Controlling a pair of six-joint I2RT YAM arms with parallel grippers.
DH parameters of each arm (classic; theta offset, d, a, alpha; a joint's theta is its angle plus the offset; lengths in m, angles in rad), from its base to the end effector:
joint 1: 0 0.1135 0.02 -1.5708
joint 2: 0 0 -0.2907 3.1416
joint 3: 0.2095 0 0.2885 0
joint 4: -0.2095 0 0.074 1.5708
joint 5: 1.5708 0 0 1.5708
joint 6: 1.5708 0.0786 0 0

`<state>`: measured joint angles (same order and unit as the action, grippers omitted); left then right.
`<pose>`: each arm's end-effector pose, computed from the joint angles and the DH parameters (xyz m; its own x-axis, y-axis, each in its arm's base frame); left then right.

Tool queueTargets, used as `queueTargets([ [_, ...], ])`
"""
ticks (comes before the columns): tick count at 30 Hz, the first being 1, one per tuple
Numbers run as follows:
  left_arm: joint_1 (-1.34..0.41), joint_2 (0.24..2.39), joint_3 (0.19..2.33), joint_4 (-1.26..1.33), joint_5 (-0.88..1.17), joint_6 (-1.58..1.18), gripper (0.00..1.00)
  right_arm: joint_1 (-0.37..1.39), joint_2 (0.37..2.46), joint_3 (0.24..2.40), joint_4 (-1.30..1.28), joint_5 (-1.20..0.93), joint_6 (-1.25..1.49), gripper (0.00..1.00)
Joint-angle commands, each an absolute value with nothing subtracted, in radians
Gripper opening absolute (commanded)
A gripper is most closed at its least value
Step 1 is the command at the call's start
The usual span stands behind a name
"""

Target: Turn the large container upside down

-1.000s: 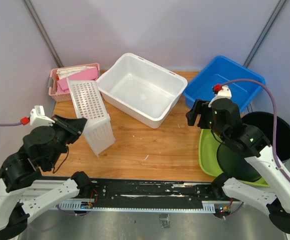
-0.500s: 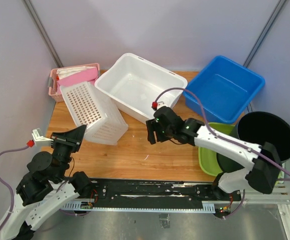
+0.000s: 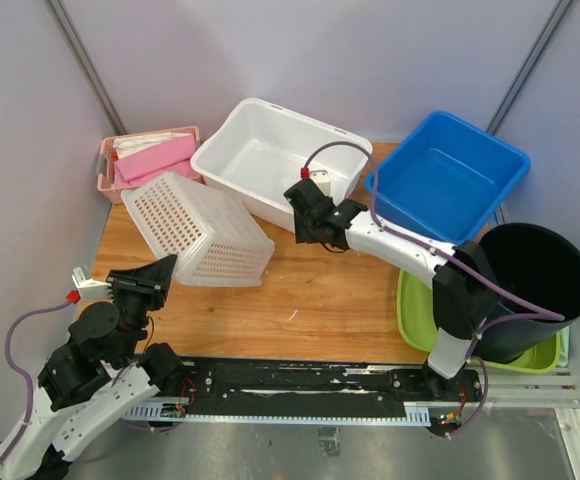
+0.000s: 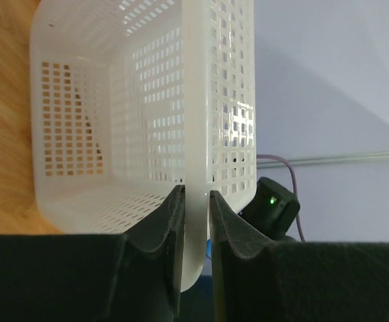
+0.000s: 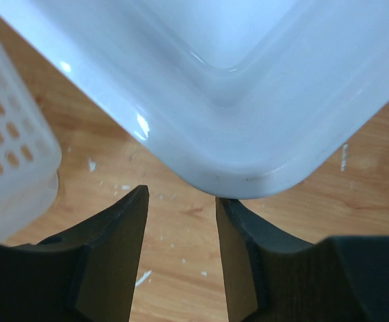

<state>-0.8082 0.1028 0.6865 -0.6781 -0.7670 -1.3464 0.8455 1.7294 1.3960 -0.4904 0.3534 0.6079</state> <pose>0.0831 -0.0081 0.3366 -0.0567 -0.9568 -0.2853 -0.0538 0.2883 -0.9560 0.3206 0.3206 0.2565 -0.7114 0.0053 -0.7028 -0.1702 0.9689 0.1796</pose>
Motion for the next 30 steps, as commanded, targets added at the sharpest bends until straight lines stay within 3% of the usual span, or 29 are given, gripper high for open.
queueTargets([
  [1,-0.81,0.133,0.694,-0.927,-0.734,-1.483,0.28,0.765,1.789,1.488,-0.522,0.36,0.626,0.48],
  [6,-0.81,0.24,0.755,-1.157,-0.613,-1.673,0.45,0.762,1.744,1.487,-0.518,0.248,0.605,0.65],
  [10,-0.81,0.343,0.807,-1.282,-0.529,-1.738,0.8,0.762,1.677,1.433,-0.509,0.202,0.616,0.71],
  [11,-0.81,0.363,0.817,-1.298,-0.519,-1.743,0.95,0.762,1.66,1.421,-0.508,0.193,0.621,0.72],
  [12,-0.81,0.378,0.831,-1.31,-0.512,-1.749,0.99,0.762,1.645,1.41,-0.506,0.185,0.623,0.72],
  [23,-0.81,0.477,0.91,-1.364,-0.423,-1.65,0.99,0.762,1.496,1.299,-0.502,0.178,0.653,0.75],
  [27,-0.81,0.6,0.985,-1.154,-0.421,-1.249,0.99,0.762,1.466,1.238,-0.477,0.151,0.682,0.75],
  [30,-0.81,0.817,1.056,-1.043,-0.35,-0.971,0.99,0.759,1.446,1.205,-0.486,0.167,0.676,0.75],
])
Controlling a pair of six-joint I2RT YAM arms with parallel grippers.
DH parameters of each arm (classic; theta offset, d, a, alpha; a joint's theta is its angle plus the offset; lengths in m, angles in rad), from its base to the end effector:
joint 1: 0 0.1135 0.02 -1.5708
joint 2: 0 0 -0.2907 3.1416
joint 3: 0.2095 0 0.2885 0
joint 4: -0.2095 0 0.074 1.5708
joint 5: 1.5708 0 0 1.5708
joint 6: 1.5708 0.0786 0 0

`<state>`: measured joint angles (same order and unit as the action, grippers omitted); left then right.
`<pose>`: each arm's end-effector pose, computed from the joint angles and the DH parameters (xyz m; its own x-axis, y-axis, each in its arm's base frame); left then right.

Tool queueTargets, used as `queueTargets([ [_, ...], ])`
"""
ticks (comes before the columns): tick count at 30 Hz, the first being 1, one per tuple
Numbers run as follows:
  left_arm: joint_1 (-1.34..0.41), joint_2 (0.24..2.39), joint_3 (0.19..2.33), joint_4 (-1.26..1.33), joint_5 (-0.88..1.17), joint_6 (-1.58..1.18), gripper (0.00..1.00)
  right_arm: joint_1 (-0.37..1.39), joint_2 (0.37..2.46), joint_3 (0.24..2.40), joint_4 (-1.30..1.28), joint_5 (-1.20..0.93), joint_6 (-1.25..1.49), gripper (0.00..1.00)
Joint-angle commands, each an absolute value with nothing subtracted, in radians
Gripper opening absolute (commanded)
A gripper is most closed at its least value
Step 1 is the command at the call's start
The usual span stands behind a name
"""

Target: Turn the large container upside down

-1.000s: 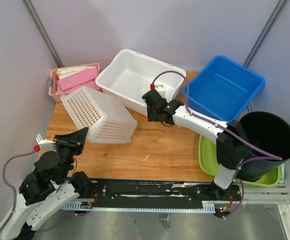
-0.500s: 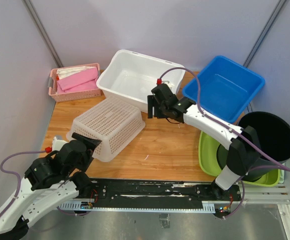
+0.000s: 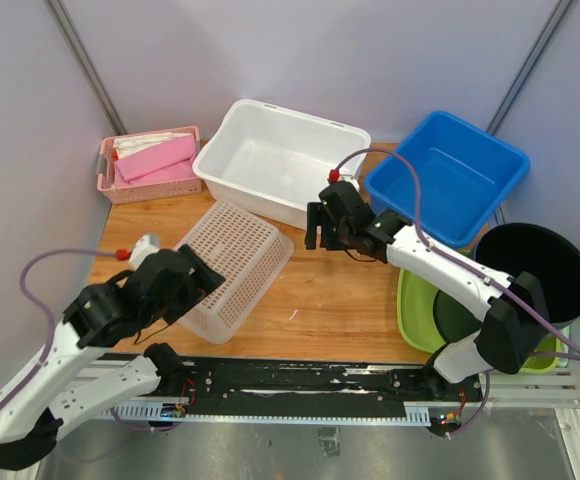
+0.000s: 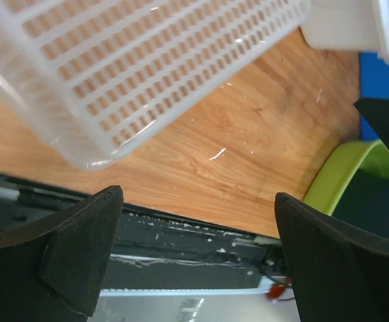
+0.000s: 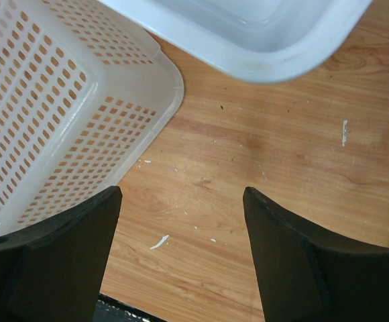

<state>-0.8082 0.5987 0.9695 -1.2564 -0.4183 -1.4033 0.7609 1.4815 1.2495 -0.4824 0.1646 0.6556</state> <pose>0.1014 -0.0599 0.3226 -0.5655 -0.7123 -0.4156 -0.4468 0.6882 -0.5715 0.2964 0.2644 0.2973 -0.7362 0.1295 -0.6643 -0.1789 0.9094 0.3755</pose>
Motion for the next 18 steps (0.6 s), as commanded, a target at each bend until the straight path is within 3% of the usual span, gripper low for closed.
queueTargets([
  [1,-0.812,0.899,1.081,-1.016,-0.334,-0.9,0.99,0.755,1.437,1.202,-0.509,0.189,0.673,0.75],
  [8,-0.823,1.246,1.205,-0.693,-0.255,-0.545,0.96,0.72,1.176,1.093,-0.614,0.344,0.656,0.75],
  [14,-0.822,1.512,1.264,-0.48,-0.06,-0.463,0.89,0.721,0.929,1.026,-0.732,0.454,0.688,0.75],
  [18,-0.821,1.661,1.295,-0.374,-0.06,-0.438,0.88,0.721,0.816,1.032,-0.806,0.552,0.695,0.74],
])
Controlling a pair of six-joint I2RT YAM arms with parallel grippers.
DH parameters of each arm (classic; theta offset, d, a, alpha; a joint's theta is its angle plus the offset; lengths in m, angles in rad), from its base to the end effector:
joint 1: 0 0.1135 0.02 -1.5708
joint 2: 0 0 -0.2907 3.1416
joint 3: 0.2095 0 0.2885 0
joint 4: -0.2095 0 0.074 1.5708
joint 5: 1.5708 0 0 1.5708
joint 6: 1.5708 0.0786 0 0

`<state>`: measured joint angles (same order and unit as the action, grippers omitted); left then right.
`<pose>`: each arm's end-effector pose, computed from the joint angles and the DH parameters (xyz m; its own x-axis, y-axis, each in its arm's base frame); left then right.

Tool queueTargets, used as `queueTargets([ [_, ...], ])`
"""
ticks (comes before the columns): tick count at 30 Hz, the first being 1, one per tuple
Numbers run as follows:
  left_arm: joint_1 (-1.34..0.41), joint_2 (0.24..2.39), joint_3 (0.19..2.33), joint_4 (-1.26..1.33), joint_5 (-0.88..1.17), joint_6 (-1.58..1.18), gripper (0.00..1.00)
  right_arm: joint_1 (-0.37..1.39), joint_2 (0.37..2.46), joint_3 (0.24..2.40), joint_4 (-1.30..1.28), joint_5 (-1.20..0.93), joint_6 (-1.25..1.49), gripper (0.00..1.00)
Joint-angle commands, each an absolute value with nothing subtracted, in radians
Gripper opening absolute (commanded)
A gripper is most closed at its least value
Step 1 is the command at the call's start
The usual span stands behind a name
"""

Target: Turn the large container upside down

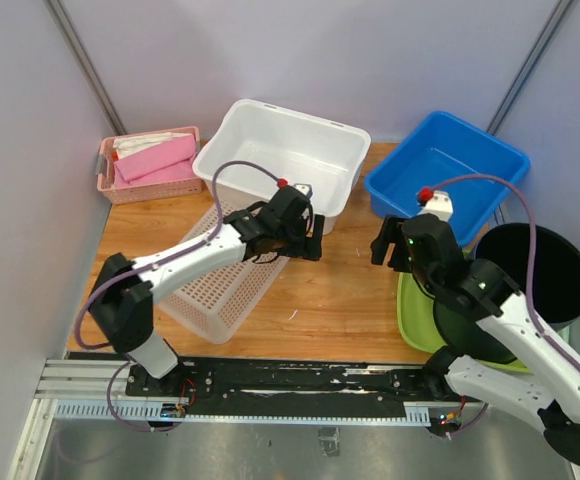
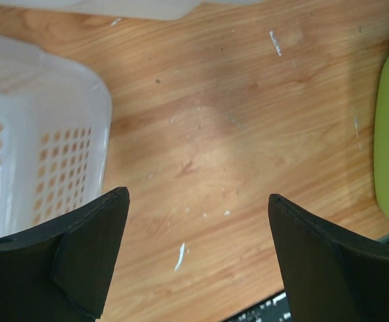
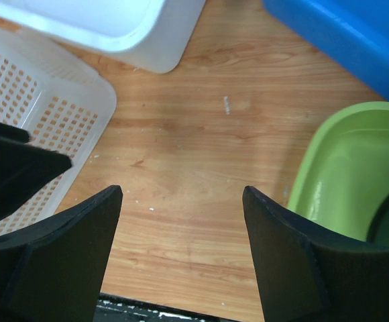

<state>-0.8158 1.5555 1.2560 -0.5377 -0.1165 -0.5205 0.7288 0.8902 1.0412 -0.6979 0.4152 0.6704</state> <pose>0.2840 -0.2885 0.2653 -0.7748 0.1026 -0.6238 0.3282 0.9087 -0.2581 0.1939 0.1306 0.3653 -0.5229 0.2953 -0.7996 -0.0351 0.9298 0.3663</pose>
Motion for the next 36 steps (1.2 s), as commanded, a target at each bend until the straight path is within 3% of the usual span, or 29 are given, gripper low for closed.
queueTargets([
  [1,-0.819,1.691,1.305,-0.352,-0.076,-0.43,0.89,0.721,0.806,1.032,-0.811,0.563,0.694,0.74],
  [7,-0.716,1.786,1.281,-0.314,-0.094,-0.444,0.89,0.721,0.783,1.033,-0.837,0.575,0.707,0.75],
  [15,-0.502,1.615,1.069,-0.312,-0.116,-0.458,0.9,0.721,0.82,1.024,-0.811,0.558,0.711,0.75],
  [22,-0.342,1.536,1.02,-0.368,-0.13,-0.43,0.91,0.721,0.861,1.033,-0.775,0.528,0.708,0.75],
  [29,-0.333,1.502,0.995,-0.389,-0.083,-0.423,0.91,0.72,0.877,1.023,-0.745,0.501,0.692,0.74],
  [36,-0.22,1.488,0.944,-0.435,-0.13,-0.463,0.91,0.721,1.002,1.086,-0.617,0.247,0.425,0.74],
])
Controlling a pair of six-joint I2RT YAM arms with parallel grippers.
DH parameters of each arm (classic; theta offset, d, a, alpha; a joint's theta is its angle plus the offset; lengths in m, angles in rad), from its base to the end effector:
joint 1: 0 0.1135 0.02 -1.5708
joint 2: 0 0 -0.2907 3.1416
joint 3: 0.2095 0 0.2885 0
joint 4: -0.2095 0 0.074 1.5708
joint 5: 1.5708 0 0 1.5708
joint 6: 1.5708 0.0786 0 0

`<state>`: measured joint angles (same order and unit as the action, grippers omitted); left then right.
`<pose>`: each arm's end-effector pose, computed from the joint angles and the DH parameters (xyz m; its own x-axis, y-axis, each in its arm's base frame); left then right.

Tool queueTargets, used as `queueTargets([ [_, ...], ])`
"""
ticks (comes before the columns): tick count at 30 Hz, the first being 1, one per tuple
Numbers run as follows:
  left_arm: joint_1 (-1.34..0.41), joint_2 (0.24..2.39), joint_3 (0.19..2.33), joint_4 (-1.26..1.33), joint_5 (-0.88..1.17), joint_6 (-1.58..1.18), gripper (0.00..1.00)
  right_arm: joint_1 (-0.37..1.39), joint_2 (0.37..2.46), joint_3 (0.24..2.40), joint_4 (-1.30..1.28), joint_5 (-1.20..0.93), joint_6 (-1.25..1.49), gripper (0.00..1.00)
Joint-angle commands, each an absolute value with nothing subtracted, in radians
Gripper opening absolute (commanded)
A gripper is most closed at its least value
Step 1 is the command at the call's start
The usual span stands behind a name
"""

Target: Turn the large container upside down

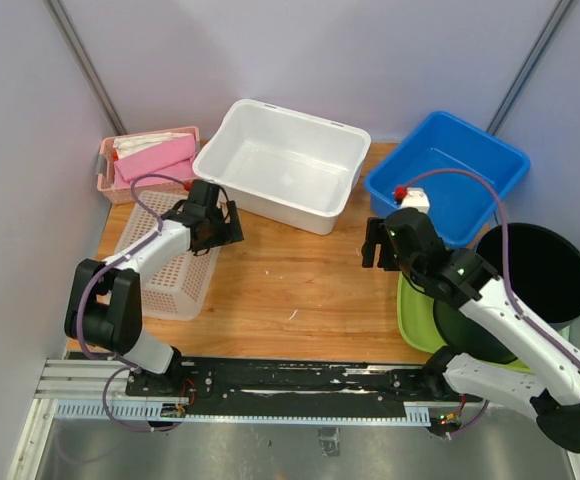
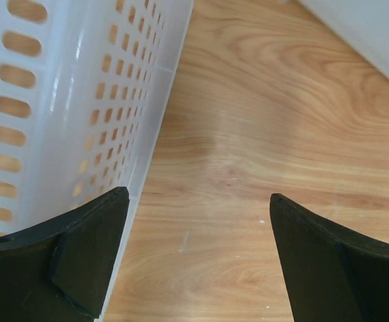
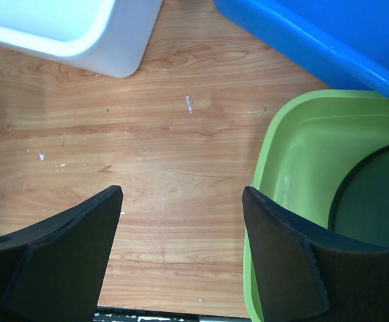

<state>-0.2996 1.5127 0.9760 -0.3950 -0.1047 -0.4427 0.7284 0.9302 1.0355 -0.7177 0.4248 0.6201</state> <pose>0.3532 -0.1005 0.1889 -0.7932 -0.2009 -0.5749 -0.1171 0.9767 -0.1797 0.2005 0.1354 0.3522 -0.5553 0.2142 -0.8036 -0.0395 0.9584 0.2827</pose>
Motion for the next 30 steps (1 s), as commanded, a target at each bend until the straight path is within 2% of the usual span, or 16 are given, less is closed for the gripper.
queueTargets([
  [1,-0.203,1.477,0.94,-0.446,-0.139,-0.466,0.91,0.722,1.033,1.106,-0.594,0.195,0.365,0.74],
  [7,-0.105,1.41,0.923,-0.469,-0.146,-0.462,0.91,0.733,1.26,1.253,-0.488,-0.028,0.054,0.74],
  [12,-0.034,1.399,0.924,-0.47,-0.119,-0.448,0.92,0.738,1.479,1.407,-0.451,-0.045,-0.1,0.76],
  [21,0.059,1.394,0.937,-0.485,-0.093,-0.42,0.92,0.737,1.865,1.78,-0.587,-0.014,-0.309,0.79],
  [27,0.059,1.333,0.996,-0.525,0.033,-0.411,0.99,0.725,2.037,1.904,-0.695,-0.097,-0.376,0.78],
  [30,0.06,1.281,1.055,-0.555,0.062,-0.417,0.99,0.727,2.084,1.93,-0.735,-0.142,-0.382,0.75],
])
